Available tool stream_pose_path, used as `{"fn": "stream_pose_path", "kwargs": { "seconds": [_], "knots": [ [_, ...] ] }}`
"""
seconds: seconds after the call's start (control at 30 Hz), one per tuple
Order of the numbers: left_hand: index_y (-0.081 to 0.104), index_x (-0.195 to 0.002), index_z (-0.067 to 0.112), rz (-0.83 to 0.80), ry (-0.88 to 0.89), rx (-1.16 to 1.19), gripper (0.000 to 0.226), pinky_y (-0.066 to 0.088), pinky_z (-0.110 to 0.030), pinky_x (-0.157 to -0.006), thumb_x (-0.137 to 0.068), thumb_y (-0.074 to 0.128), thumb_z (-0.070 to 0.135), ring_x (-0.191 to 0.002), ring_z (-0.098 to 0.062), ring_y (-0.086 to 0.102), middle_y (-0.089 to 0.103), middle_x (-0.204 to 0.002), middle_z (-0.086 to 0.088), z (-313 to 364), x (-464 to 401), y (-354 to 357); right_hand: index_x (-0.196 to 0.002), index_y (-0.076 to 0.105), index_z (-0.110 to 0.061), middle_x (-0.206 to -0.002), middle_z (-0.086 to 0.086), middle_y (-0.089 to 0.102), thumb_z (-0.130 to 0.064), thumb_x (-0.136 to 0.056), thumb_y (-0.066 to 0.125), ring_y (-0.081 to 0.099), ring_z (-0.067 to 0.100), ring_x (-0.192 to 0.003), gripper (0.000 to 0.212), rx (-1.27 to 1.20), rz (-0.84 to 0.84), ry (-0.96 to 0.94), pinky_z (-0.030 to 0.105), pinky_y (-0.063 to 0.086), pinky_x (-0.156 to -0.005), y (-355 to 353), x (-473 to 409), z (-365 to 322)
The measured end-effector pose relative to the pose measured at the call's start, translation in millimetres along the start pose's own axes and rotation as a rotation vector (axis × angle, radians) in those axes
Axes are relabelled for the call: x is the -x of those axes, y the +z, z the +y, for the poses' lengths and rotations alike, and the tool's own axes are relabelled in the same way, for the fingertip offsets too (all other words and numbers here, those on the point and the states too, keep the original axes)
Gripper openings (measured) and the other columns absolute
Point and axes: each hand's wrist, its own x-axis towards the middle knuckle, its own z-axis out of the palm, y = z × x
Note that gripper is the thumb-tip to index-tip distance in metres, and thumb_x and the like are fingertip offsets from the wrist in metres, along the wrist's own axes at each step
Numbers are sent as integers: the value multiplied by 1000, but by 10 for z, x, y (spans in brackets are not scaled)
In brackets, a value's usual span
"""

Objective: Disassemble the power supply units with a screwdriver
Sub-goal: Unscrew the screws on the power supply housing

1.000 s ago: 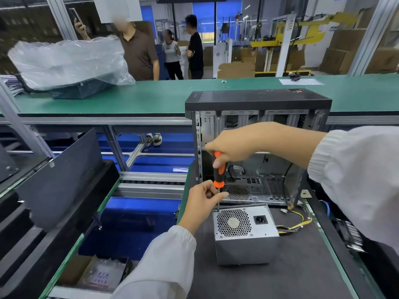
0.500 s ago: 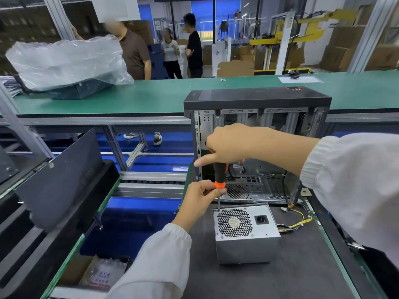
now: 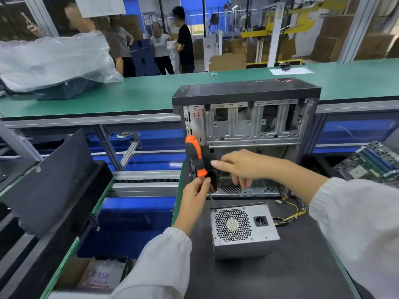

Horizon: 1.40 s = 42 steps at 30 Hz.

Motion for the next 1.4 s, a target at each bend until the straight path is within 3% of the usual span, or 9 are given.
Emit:
{"fn": "stream_pose_path", "kwargs": {
  "seconds": [0.17,0.37,0.57,0.77,1.0,1.1,1.2,1.3,1.4],
  "knots": [
    [48,-70,17,94,37,-8,33,33,-20,-58,-103,46,24,-60,-7,38,42,-61,11,-61,107,118,-113,65,-23,-102,-8,68,-54,-93,50,62,8,-85,40,149,-145,-43,23,49,-77,411,271,631],
    [48,-71,15,84,8,-15,34,33,-19,-58,-103,44,26,-59,-7,37,42,-61,12,-20,105,127,-113,70,-22,-55,-7,53,-36,-100,47,34,6,-41,30,42,-129,-22,17,30,-48,653,228,862],
    [47,-72,9,85,-30,-48,39,32,-20,-58,-103,40,31,-58,-8,38,41,-60,8,-1,137,88,-106,63,-13,-91,5,68,-35,-103,39,62,19,-81,33,404,-99,-132,28,37,-64,692,127,884],
    [46,-66,17,71,-20,-91,38,33,-17,-56,-103,43,28,-56,-4,37,41,-58,6,58,126,110,-106,50,-12,-81,6,62,-11,-100,46,58,25,-68,7,759,-59,-217,32,33,-58,750,81,909],
    [46,-67,18,75,-25,-85,37,32,-15,-54,-103,42,26,-55,-3,38,42,-57,9,65,141,138,-89,58,-2,-70,0,48,-21,-97,51,41,17,-59,21,414,-278,-35,30,35,-62,589,-53,733],
    [46,-66,19,85,-1,-86,37,32,-15,-53,-103,42,24,-53,-4,37,40,-54,12,69,170,148,-60,37,-10,-60,3,36,-20,-96,55,30,20,-54,41,432,-320,50,30,29,-56,587,-35,746],
    [47,-68,15,130,30,-70,37,32,-18,-54,-103,41,24,-54,-4,36,40,-55,10,47,209,153,-58,34,-16,-62,0,38,-25,-96,54,38,18,-55,44,465,-240,82,29,30,-54,651,20,771],
    [49,-72,11,218,17,8,37,34,-17,-55,-102,41,29,-55,-4,37,41,-58,8,-5,283,197,-63,48,-19,-75,7,57,-30,-98,52,49,15,-60,37,368,-108,125,30,39,-60,727,130,800],
    [50,-73,12,267,-11,53,36,35,-20,-55,-101,41,32,-56,-6,39,43,-58,7,-28,306,248,-104,70,-12,-105,10,68,-31,-98,52,64,24,-92,27,219,-38,144,34,49,-79,758,226,789]
  ]
}}
